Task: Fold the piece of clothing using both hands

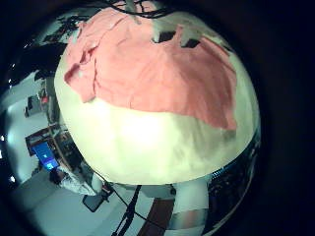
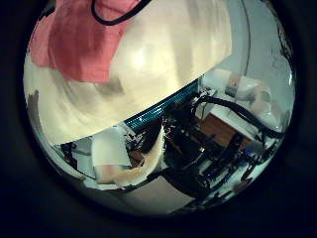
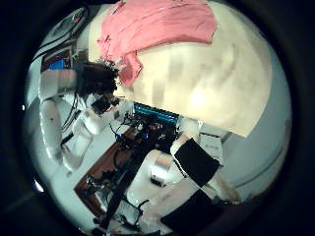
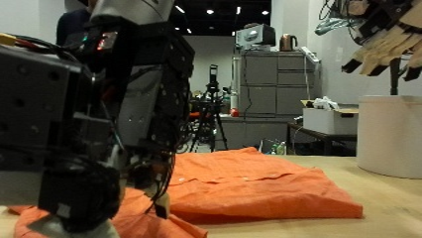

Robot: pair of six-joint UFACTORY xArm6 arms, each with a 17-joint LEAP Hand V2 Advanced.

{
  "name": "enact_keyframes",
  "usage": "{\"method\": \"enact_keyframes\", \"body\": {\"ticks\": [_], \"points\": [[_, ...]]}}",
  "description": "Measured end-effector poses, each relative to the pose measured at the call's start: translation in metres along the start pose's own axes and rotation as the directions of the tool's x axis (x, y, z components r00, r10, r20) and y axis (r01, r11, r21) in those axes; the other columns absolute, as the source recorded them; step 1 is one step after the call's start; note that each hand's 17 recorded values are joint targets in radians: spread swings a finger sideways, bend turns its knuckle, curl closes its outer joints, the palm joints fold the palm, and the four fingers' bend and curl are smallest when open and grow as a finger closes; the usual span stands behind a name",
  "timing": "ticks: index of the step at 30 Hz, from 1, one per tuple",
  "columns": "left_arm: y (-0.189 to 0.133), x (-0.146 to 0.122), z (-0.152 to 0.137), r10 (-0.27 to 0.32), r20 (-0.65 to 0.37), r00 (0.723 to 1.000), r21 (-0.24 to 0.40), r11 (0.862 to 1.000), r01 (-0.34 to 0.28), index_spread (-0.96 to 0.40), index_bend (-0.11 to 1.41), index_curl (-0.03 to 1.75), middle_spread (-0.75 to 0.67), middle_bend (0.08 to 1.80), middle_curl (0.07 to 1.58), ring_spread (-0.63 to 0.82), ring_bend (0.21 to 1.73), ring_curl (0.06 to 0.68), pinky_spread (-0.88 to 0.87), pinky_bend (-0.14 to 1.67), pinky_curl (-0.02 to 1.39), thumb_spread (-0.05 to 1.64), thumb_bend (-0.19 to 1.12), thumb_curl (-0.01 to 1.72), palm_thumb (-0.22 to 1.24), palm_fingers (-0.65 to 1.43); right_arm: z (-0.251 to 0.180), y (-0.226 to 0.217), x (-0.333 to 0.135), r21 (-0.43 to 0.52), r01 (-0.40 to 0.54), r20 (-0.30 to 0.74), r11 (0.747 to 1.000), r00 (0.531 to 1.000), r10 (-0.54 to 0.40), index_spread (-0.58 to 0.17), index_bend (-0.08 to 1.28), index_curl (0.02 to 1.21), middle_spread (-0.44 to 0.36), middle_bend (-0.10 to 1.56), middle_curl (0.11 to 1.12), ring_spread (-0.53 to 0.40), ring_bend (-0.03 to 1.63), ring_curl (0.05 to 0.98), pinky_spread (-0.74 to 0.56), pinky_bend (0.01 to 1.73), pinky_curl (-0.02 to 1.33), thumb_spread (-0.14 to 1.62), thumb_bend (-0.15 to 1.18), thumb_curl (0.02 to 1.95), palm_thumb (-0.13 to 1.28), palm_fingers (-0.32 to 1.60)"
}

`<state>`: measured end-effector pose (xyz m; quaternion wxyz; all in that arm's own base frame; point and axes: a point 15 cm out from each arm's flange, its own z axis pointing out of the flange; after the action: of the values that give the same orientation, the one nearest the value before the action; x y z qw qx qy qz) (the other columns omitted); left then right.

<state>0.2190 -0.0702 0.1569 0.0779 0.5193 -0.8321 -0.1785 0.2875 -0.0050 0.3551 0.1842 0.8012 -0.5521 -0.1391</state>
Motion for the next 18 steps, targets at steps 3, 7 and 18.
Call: {"method": "enact_keyframes", "body": {"ticks": [3,7,18], "points": [[-0.01,-0.005,0.007,-0.01,0.033,0.999,-0.004,1.0,0.01,0.11,0.16,0.28,0.2,0.23,0.36,0.44,0.46,0.233,0.43,0.26,0.31,0.93,-0.03,0.3,0.23,0.14,0.0,-0.002,0.001,-0.005,0.001,0.001,1.0,1.0,-0.001,-0.292,0.17,0.3,0.139,0.18,0.28,0.255,0.25,0.266,0.38,0.34,0.32,1.31,-0.01,0.24,0.6,0.03],[-0.017,-0.009,0.012,-0.019,0.076,0.997,-0.014,1.0,0.021,0.11,0.19,0.3,0.12,0.29,0.38,0.39,0.44,0.223,0.39,0.21,0.3,0.92,-0.03,0.3,0.23,0.23,0.001,-0.006,0.001,-0.013,0.001,0.004,1.0,1.0,-0.001,-0.292,0.17,0.3,0.139,0.18,0.28,0.255,0.25,0.267,0.38,0.34,0.32,1.31,-0.01,0.24,0.6,0.03],[-0.025,-0.014,0.022,-0.015,0.109,0.994,-0.073,0.997,0.024,0.0,0.18,0.36,-0.13,0.49,0.5,0.04,0.52,0.24,0.05,0.25,0.3,0.94,-0.02,0.33,0.38,0.47,0.005,-0.016,0.002,-0.04,0.006,0.011,0.999,1.0,-0.006,-0.292,0.17,0.3,0.139,0.18,0.28,0.256,0.25,0.266,0.38,0.33,0.32,1.32,-0.01,0.24,0.59,0.03]]}}
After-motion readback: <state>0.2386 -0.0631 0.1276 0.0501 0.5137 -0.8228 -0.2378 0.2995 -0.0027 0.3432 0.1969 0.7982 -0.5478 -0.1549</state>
